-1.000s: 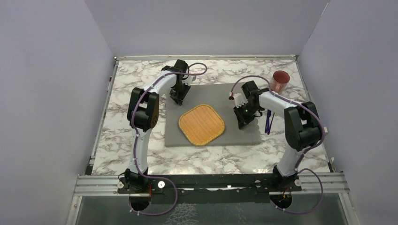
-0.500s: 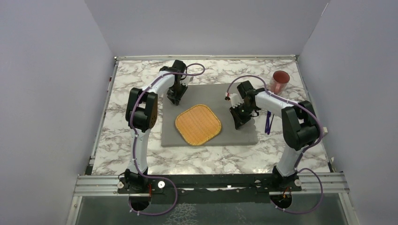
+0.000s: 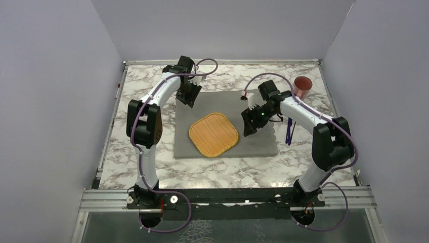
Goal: Set the dinner table for one person
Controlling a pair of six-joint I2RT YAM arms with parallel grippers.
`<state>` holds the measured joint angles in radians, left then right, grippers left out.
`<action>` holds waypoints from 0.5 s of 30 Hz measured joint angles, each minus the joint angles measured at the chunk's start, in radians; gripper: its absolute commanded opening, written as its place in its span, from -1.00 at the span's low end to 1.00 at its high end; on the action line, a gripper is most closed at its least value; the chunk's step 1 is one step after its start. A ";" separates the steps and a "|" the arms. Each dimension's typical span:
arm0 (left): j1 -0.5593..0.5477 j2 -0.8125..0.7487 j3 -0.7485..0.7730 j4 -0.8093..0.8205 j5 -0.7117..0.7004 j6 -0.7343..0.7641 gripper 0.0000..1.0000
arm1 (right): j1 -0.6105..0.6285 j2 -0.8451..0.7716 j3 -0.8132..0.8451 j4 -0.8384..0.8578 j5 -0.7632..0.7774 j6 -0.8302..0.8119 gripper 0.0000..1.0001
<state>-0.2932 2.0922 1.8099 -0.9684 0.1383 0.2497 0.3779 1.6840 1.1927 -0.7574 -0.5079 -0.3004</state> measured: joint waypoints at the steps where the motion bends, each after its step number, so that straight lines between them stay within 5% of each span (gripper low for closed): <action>1: 0.000 -0.016 0.000 0.000 0.013 0.003 -0.18 | 0.000 0.005 0.010 0.000 -0.032 0.001 0.37; 15: -0.001 -0.087 -0.174 0.010 0.205 0.020 -0.19 | 0.000 0.181 0.058 0.036 -0.299 0.021 0.32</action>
<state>-0.2939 2.0048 1.6360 -0.9588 0.3431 0.2699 0.3782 1.8648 1.2510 -0.7216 -0.8074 -0.2798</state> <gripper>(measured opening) 0.407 0.672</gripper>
